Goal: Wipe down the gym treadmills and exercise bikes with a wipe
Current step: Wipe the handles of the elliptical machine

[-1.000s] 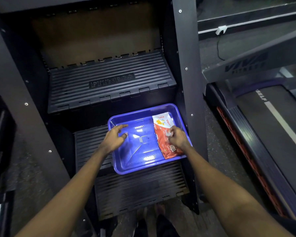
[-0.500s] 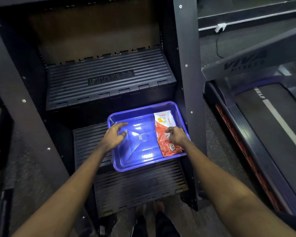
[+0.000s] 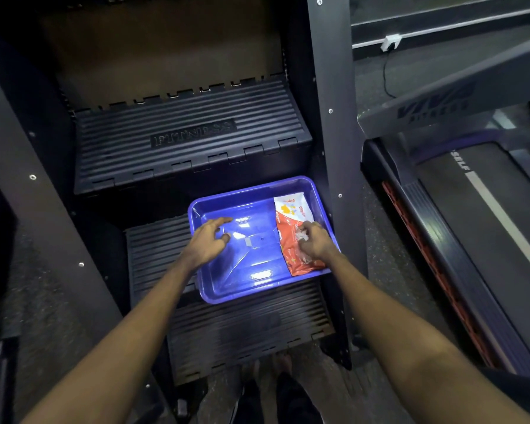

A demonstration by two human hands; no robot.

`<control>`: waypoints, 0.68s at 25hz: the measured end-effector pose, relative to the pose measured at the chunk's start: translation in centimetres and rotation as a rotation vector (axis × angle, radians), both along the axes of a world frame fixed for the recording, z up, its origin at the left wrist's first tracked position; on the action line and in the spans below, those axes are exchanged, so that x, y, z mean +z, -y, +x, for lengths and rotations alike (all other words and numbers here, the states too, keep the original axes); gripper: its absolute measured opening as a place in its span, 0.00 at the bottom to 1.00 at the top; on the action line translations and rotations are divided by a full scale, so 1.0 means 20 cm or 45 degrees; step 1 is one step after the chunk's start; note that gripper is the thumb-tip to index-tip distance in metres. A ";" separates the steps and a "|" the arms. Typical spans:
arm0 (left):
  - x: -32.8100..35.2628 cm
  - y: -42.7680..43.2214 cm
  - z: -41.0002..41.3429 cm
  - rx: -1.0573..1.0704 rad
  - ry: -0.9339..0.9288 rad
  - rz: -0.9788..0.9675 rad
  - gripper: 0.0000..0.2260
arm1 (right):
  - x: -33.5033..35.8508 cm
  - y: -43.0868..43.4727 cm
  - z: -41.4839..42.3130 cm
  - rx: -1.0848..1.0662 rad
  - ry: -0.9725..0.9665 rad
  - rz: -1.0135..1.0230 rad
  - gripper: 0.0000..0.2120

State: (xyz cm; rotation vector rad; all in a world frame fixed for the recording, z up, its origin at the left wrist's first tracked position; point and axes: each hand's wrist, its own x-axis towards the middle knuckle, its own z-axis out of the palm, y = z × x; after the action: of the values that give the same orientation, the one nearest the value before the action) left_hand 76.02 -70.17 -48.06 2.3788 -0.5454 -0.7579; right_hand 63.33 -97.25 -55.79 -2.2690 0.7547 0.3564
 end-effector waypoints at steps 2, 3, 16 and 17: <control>-0.01 0.01 -0.01 0.002 -0.010 0.006 0.20 | 0.01 0.01 -0.01 -0.098 -0.023 0.093 0.14; -0.01 0.02 -0.01 -0.001 -0.011 0.009 0.20 | 0.02 0.01 -0.02 -0.140 -0.032 0.136 0.14; 0.06 0.09 -0.07 -0.036 0.015 0.007 0.19 | 0.19 0.01 -0.09 -0.249 0.191 0.033 0.11; 0.08 0.09 -0.08 -0.035 0.020 0.008 0.20 | 0.23 0.01 -0.10 -0.256 0.197 0.032 0.09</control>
State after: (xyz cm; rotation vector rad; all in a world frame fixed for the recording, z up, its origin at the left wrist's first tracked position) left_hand 74.43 -71.95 -46.52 2.3893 -0.5839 -0.7541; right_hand 61.43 -97.38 -51.25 -2.1451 0.8819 0.0939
